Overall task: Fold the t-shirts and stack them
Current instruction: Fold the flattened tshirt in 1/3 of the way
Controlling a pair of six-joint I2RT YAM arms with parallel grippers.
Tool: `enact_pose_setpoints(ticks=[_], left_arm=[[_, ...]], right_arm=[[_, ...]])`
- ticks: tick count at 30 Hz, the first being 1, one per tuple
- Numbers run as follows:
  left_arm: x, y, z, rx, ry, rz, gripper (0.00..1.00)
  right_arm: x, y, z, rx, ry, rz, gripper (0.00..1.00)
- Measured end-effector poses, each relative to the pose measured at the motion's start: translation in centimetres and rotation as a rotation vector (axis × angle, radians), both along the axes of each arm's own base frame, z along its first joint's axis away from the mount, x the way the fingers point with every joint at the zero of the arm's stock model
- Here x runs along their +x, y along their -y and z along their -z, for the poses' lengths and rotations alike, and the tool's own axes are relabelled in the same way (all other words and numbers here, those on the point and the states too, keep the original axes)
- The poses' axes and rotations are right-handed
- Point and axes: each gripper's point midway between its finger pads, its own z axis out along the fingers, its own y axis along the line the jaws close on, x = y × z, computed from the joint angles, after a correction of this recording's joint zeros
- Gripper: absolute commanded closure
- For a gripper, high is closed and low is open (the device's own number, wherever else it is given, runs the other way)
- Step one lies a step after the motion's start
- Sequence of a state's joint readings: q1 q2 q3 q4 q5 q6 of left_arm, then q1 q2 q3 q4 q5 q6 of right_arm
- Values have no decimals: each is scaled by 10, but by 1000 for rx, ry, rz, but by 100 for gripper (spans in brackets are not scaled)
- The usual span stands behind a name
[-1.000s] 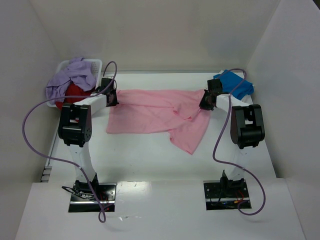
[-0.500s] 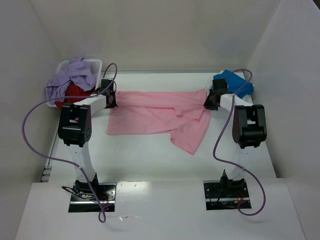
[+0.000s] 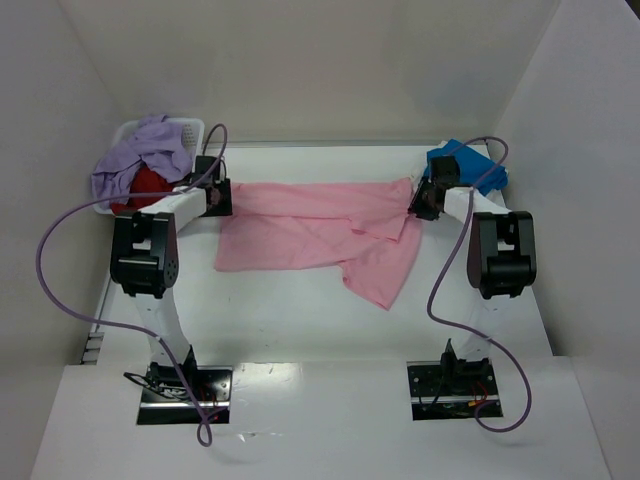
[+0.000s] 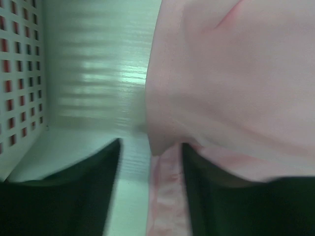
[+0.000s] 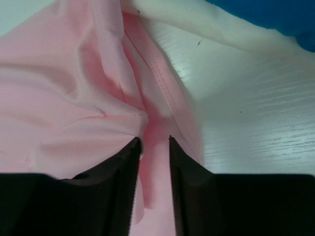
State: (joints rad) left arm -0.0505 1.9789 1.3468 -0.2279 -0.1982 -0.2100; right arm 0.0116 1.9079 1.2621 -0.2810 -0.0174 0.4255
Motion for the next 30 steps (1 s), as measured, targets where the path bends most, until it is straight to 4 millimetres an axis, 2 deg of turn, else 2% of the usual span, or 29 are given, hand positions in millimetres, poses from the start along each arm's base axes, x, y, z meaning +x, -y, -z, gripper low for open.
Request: enact_pose_setpoints(ticks=[2, 4, 5, 8, 9, 11, 12, 13, 14, 16, 17, 19, 22, 25, 27, 30], left_arm=[[0, 3, -13, -23, 17, 11, 23], [4, 8, -38, -54, 60, 38, 16], [8, 10, -49, -63, 83, 46, 16], [30, 23, -97, -114, 198, 105, 16], [36, 27, -110, -126, 234, 125, 17], [49, 36, -137, -157, 313, 168, 22], [52, 39, -142, -167, 331, 181, 26], [56, 42, -146, -179, 348, 193, 42], [60, 46, -148, -197, 361, 198, 51], [71, 52, -140, -231, 369, 205, 65], [75, 54, -132, -246, 363, 206, 75], [80, 58, -110, -268, 332, 206, 85], [82, 62, -65, -298, 255, 192, 90], [80, 62, -31, -304, 192, 183, 93], [79, 62, -15, -305, 162, 176, 93], [77, 59, -2, -296, 136, 161, 93]], right_arm=[[1, 1, -10, 1, 17, -8, 54], [4, 0, -24, 4, 42, -17, 53], [9, -1, -34, 5, 66, -27, 53], [26, -3, -64, 9, 142, -40, 54], [30, -4, -72, 12, 161, -45, 57], [41, -5, -89, 17, 206, -54, 71], [44, -6, -95, 19, 221, -57, 76], [47, -7, -98, 20, 230, -62, 82], [51, -8, -101, 23, 240, -68, 91], [59, -10, -102, 29, 250, -73, 92], [63, -12, -98, 33, 251, -76, 93], [67, -14, -84, 35, 230, -81, 93], [66, -18, -51, 38, 166, -86, 93], [64, -21, -23, 39, 109, -92, 93], [63, -23, -9, 39, 82, -94, 93], [64, -22, 3, 37, 60, -92, 93]])
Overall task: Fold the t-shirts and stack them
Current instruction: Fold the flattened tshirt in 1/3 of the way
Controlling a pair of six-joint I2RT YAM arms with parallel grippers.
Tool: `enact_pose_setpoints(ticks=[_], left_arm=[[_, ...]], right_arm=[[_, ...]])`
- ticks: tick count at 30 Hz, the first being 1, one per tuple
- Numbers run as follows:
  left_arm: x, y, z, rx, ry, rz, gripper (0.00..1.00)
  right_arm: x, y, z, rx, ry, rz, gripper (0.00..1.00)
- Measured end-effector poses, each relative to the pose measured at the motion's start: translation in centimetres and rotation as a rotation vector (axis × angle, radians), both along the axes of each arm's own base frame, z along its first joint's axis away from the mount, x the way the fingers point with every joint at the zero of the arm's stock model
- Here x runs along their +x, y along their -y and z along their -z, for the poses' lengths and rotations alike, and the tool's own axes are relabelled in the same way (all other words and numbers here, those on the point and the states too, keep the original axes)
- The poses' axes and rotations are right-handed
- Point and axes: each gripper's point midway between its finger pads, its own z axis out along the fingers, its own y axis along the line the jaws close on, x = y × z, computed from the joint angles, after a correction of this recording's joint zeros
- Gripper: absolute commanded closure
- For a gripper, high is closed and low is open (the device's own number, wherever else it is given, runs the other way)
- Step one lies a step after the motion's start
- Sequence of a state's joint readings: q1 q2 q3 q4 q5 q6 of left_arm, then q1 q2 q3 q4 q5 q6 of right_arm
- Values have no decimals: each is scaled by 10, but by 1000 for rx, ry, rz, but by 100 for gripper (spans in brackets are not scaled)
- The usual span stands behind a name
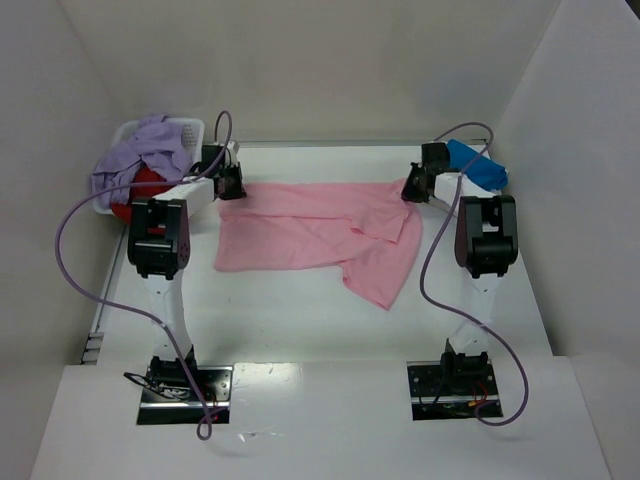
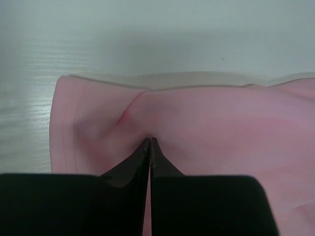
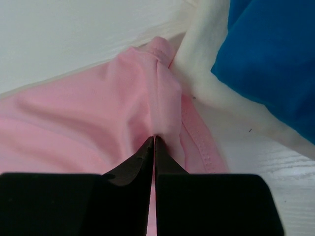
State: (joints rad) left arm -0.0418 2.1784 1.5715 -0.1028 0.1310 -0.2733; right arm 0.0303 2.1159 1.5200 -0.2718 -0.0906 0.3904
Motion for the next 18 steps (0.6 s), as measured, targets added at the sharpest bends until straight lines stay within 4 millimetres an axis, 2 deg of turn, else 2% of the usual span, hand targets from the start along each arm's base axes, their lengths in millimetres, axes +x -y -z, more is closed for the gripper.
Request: enact_pose_setpoints(ticks=[2, 8, 18], left_arm=[[1, -2, 3, 8, -11, -9, 93], [27, -17, 7, 74, -15, -73, 95], [34, -44, 9, 192, -45, -174, 97]], right_arm=[[4, 0, 3, -3, -1, -2, 93], [20, -3, 7, -15, 8, -14, 91], [46, -24, 12, -41, 5, -53, 90]])
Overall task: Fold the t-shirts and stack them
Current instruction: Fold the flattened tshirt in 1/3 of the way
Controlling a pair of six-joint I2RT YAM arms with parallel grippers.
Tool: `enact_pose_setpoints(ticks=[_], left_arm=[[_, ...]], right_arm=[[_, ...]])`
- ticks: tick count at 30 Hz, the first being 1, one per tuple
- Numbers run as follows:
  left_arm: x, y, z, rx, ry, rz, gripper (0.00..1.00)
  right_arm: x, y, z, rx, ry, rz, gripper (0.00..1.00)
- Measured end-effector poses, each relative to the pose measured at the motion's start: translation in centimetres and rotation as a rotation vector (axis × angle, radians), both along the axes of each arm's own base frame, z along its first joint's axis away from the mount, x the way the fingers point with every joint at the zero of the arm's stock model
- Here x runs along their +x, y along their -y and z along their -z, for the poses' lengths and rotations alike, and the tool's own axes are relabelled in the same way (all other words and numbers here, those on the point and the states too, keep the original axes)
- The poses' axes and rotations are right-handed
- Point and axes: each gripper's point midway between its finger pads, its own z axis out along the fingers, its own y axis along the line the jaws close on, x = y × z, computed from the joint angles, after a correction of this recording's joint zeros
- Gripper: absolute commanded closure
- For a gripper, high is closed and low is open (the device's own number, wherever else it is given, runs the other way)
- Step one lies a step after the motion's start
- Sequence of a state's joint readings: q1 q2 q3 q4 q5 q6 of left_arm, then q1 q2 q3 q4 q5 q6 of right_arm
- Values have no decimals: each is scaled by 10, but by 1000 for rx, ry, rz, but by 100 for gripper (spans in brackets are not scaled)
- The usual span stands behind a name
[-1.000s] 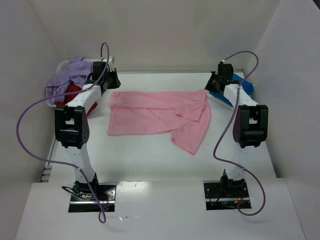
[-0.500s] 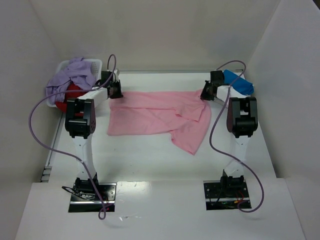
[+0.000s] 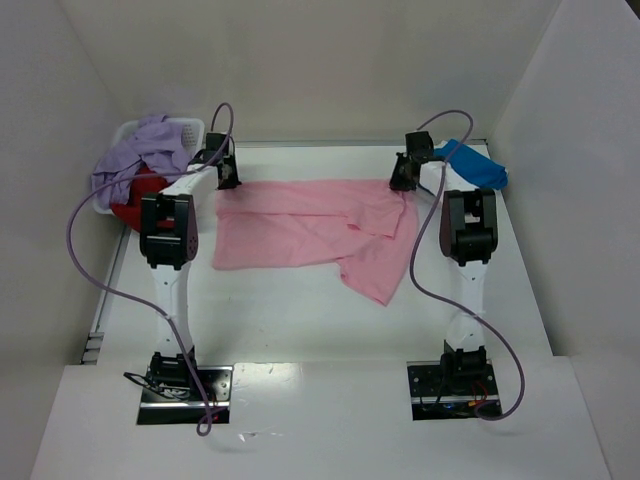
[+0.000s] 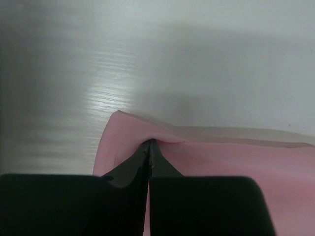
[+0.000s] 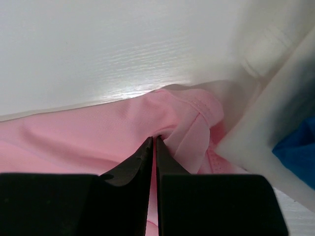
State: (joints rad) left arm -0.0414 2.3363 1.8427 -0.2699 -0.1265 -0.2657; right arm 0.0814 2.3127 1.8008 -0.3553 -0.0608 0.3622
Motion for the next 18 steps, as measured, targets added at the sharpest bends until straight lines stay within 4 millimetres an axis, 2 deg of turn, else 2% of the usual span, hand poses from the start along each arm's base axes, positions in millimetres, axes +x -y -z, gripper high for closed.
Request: enact_pose_setpoints(ticks=[4, 9, 11, 15, 16, 17, 18], left_arm=[[7, -5, 0, 17, -2, -9, 97], [28, -9, -2, 34, 14, 5, 95], [32, -9, -3, 33, 16, 10, 90], [27, -9, -2, 38, 4, 31, 82], [25, -9, -2, 37, 7, 31, 79], [17, -8, -4, 35, 0, 34, 72], [8, -8, -6, 35, -12, 37, 49]], right_arm=[[6, -5, -1, -7, 1, -14, 90], [18, -4, -1, -22, 6, -9, 90], [22, -3, -1, -31, 7, -9, 90], [22, -1, -2, -42, 5, -12, 85], [22, -1, -2, -44, 4, -14, 82], [21, -1, -4, -46, 4, -17, 76], [21, -1, -7, -48, 7, -20, 70]])
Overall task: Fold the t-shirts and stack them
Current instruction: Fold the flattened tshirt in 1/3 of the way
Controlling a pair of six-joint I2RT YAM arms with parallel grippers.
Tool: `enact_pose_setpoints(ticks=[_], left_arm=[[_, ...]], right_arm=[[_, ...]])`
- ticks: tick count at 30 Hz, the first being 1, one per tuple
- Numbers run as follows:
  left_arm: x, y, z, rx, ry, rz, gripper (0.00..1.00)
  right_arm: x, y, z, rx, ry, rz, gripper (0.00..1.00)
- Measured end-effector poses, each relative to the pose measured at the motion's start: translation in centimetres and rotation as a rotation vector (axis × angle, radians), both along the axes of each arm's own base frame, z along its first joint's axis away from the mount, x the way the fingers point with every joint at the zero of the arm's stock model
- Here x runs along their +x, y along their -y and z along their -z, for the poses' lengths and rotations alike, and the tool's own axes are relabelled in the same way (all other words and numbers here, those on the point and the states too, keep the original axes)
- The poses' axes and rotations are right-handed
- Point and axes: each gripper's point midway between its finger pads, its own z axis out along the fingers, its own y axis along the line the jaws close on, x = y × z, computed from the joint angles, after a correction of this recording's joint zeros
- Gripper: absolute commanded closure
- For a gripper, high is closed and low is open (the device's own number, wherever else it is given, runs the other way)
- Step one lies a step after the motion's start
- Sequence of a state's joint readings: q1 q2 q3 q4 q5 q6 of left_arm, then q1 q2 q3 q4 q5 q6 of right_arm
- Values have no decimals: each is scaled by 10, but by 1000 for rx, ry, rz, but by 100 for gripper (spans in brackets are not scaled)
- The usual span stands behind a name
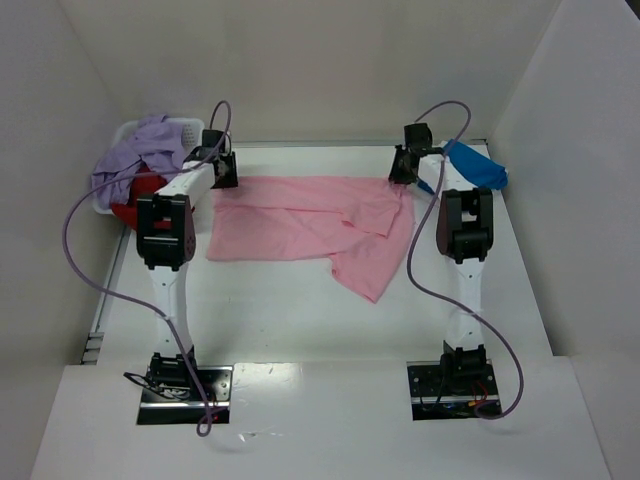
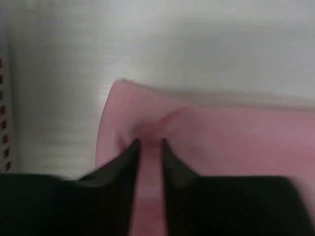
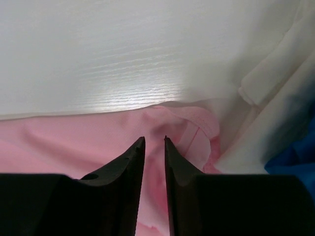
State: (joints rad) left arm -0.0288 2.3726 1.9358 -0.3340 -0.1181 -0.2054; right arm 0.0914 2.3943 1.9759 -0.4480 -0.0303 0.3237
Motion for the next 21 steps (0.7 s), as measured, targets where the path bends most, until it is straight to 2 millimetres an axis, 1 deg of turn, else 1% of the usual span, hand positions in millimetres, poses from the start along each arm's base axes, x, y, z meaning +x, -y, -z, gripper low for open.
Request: enact_pose_setpoints(ticks=[2, 3, 4, 5, 6, 7, 8, 9, 10, 11, 13, 14, 15, 16, 17, 18, 21], left_arm=[[-16, 0, -11, 0, -14, 12, 33], [-22, 1, -25, -3, 2, 11, 21], [-26, 1, -37, -5, 14, 12, 16], [-30, 1, -57, -5, 42, 15, 13], [-33, 2, -76, -5, 75, 24, 10], [-39, 3, -99, -9, 114, 30, 8], [-48, 4, -128, -17, 157, 36, 4], [-55, 5, -148, -22, 194, 40, 2], [-64, 6, -175, -30, 250, 41, 2], [-76, 7, -196, -44, 291, 38, 0], [-100, 9, -230, -67, 362, 42, 0], [-111, 11, -238, -82, 379, 37, 0], [-123, 12, -242, -96, 397, 36, 0], [-135, 13, -237, -114, 387, 29, 0], [-143, 15, -229, -126, 366, 26, 0], [-153, 17, -214, -143, 335, 22, 0], [-176, 23, -158, -195, 187, 0, 0]], right_arm=[[-1, 0, -14, 2, 15, -6, 61], [-2, -1, -26, 6, 28, -11, 51], [-3, -2, -40, 12, 50, -18, 42], [-5, -4, -60, 22, 83, -22, 31], [-11, -5, -82, 36, 114, -22, 9], [-20, -6, -104, 48, 147, -20, 1], [-31, -5, -126, 55, 175, -20, 1], [-41, -5, -147, 60, 208, -20, 1], [-54, -5, -168, 70, 250, -15, 1], [-69, -4, -190, 83, 286, -9, 1], [-95, -4, -214, 110, 339, 1, 1], [-111, -4, -219, 123, 351, 8, 1], [-123, -5, -217, 130, 347, 9, 1], [-138, -6, -209, 140, 329, 11, 1], [-149, -9, -199, 145, 305, 14, 1], [-164, -13, -180, 149, 264, 18, 1], [-205, -31, -119, 151, 88, 10, 1]])
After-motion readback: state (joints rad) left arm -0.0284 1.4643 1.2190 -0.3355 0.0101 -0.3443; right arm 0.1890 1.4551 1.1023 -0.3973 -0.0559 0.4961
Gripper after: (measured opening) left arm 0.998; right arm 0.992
